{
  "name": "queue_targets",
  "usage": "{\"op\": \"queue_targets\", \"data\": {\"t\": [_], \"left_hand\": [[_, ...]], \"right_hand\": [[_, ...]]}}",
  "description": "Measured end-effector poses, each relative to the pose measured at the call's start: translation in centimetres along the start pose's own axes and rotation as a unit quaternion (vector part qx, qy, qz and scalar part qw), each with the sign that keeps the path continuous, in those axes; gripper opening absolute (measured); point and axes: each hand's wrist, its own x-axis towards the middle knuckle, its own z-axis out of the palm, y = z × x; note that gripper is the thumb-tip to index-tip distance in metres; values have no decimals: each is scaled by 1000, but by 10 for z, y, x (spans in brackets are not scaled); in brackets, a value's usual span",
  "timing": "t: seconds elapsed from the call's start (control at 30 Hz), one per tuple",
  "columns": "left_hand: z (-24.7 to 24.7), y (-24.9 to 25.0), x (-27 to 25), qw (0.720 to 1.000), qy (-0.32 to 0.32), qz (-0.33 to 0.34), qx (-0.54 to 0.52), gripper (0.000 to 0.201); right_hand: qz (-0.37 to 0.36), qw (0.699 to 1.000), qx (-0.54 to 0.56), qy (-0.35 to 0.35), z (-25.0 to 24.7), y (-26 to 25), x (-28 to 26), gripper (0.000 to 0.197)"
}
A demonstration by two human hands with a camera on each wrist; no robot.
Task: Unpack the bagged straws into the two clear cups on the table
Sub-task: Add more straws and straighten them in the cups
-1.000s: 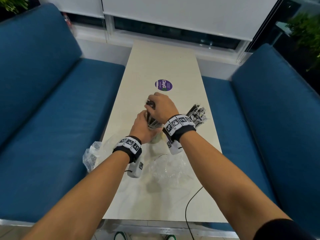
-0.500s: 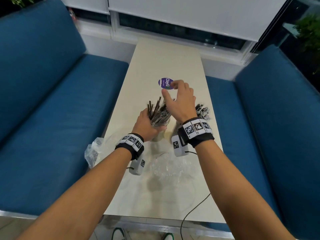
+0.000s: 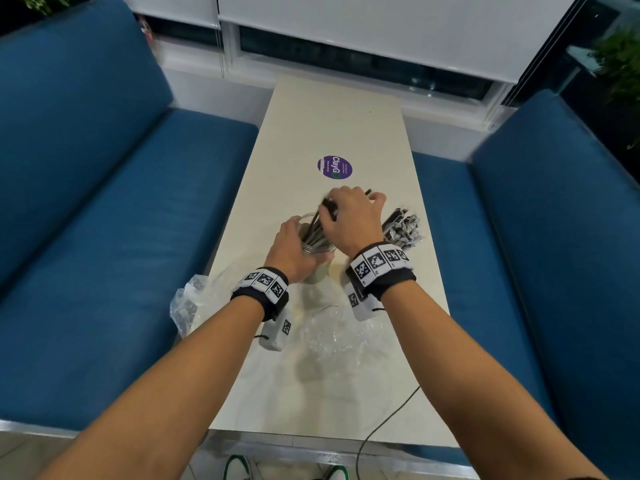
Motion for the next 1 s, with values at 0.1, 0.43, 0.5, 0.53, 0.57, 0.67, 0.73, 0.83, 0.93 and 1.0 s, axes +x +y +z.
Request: {"op": "queue_targets", "data": {"t": [0.1, 0.43, 0.5, 0.53, 0.57, 0.67, 0.73, 0.83, 0.93, 1.0], "left_hand": [[-1, 1, 0, 1000, -8, -3, -1, 110], [0, 0, -2, 1000, 7, 14, 0, 96], [0, -2, 0, 1000, 0, 13, 10, 91], [0, -2, 2, 1000, -1, 15, 12, 88], [0, 0, 2, 1000, -1, 14, 15, 86], [-1, 1, 1, 1000, 0, 13, 2, 88], [-1, 0, -1, 1000, 3, 15, 0, 92], [-2, 2, -4, 1000, -2, 11, -2, 99], [-3, 1, -2, 1000, -4, 8, 11, 93], [-2, 1, -1, 1000, 1, 17, 15, 96]], "right_hand": [[-29, 998, 4, -47, -2, 1, -3, 35], [19, 979, 103, -175, -21, 11, 1, 84], [5, 974, 116, -196, -10, 6, -5, 68], [0, 975, 132, -176, -5, 3, -8, 52], [-1, 977, 152, -147, -1, 1, -9, 38], [5, 978, 198, -64, 0, -3, -9, 14], [18, 975, 220, 2, -1, 0, -9, 10], [43, 971, 233, 40, -6, 2, -17, 20], [56, 985, 112, -115, -8, -2, -26, 52], [50, 994, 65, -74, -13, -4, -27, 59]]}}
